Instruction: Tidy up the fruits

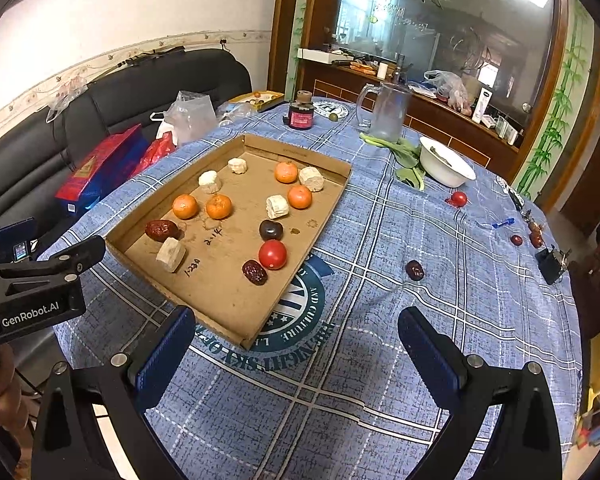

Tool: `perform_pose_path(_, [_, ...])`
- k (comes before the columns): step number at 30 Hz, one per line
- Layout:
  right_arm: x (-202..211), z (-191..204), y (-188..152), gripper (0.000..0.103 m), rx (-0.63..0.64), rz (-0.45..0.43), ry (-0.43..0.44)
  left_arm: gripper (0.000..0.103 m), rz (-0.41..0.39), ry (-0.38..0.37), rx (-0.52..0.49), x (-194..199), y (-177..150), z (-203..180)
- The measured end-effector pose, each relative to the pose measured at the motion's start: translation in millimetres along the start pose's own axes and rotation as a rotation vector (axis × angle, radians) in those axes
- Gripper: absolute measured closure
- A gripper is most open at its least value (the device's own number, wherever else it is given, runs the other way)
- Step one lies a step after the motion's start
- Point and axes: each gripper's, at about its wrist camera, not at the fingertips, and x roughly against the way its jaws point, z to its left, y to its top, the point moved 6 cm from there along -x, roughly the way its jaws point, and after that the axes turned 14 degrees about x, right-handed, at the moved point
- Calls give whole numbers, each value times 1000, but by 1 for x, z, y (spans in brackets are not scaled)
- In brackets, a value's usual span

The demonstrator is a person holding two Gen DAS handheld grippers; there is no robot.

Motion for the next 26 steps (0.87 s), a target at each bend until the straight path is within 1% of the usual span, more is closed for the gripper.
perform_pose_path(7, [1,-4,-3,0,-14,12,10,4,-7,-14,5,7,-3,-5])
perform_pose_path(14, [4,-1,-1,0,-6,5,20,4,-59,-22,-9,19,-4,-9])
perform_pose_path(17, [4,0,0,0,0,9,28,4,-52,-39,-7,21,-4,-11])
perform_pose_path(21, [5,-2,-1,0,-10,3,32,4,-48,-39,-7,22,-5,-13])
perform_pose_path(25, [6,-4,-3,0,9,0,50,4,-51,-11,-5,22,-7,-16])
perform_pose_path(26, [6,-3,-3,0,25,-7,49,4,-53,15,-2,22,-7,-16])
